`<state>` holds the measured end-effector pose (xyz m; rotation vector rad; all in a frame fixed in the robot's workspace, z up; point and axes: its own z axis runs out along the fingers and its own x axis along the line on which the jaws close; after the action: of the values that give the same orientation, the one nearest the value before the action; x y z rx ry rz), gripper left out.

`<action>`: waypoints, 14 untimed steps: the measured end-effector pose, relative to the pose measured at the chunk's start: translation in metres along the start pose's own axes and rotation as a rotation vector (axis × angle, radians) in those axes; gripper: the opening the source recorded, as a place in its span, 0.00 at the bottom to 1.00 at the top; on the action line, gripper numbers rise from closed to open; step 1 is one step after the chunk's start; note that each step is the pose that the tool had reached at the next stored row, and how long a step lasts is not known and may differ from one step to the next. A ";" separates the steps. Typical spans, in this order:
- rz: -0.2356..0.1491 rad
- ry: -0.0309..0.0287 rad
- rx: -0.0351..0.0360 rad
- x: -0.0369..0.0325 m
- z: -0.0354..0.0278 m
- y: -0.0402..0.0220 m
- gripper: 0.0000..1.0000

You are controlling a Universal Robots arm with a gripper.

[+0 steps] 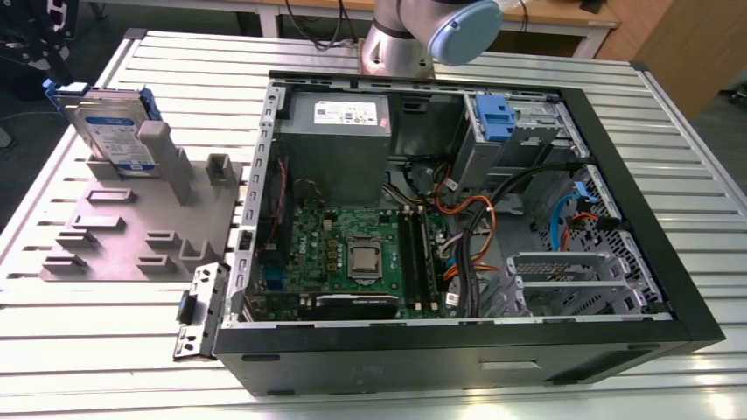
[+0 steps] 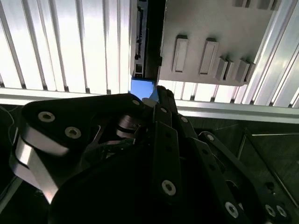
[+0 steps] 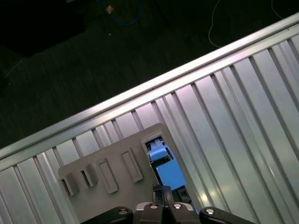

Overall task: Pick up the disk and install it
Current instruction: 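Pick up the disk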

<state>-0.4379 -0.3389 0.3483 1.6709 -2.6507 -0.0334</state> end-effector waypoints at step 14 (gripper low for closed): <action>-0.161 0.0035 -0.0004 -0.0006 0.0020 0.0016 0.11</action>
<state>-0.4391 -0.3376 0.3464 1.8780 -2.5064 -0.0320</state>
